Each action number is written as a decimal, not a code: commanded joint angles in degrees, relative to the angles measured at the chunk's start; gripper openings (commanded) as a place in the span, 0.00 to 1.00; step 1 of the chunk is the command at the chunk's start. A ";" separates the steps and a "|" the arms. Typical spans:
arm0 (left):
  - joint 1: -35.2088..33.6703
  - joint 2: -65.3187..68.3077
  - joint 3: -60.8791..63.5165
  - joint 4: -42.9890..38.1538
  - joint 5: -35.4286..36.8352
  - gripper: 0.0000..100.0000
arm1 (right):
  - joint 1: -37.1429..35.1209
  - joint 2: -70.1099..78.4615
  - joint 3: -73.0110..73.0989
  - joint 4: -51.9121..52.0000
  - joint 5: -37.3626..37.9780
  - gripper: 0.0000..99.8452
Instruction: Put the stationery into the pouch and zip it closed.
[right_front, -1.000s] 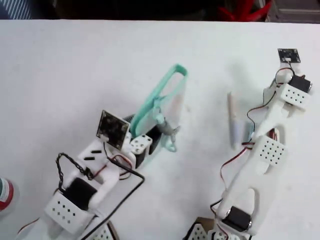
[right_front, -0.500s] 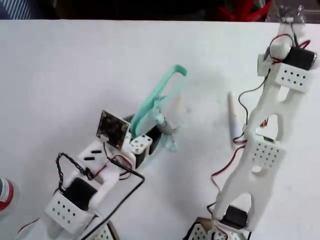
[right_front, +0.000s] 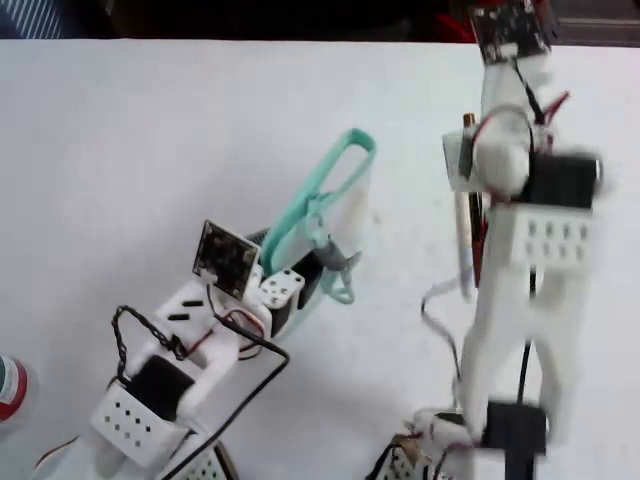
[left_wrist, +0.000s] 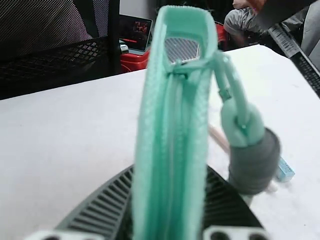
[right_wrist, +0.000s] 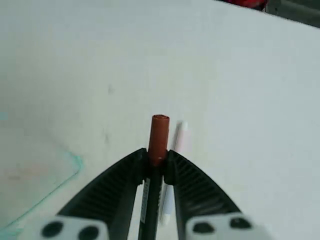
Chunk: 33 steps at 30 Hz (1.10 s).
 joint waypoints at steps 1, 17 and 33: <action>-0.22 -0.48 -1.58 -0.97 0.18 0.15 | -1.63 -11.56 9.14 -5.58 -0.44 0.02; -0.13 -0.48 -1.58 -0.97 0.18 0.15 | -15.08 -32.84 15.91 -16.48 -0.88 0.02; -0.13 -0.48 -1.76 -0.97 0.18 0.15 | -23.78 -22.64 22.15 -61.85 -9.05 0.02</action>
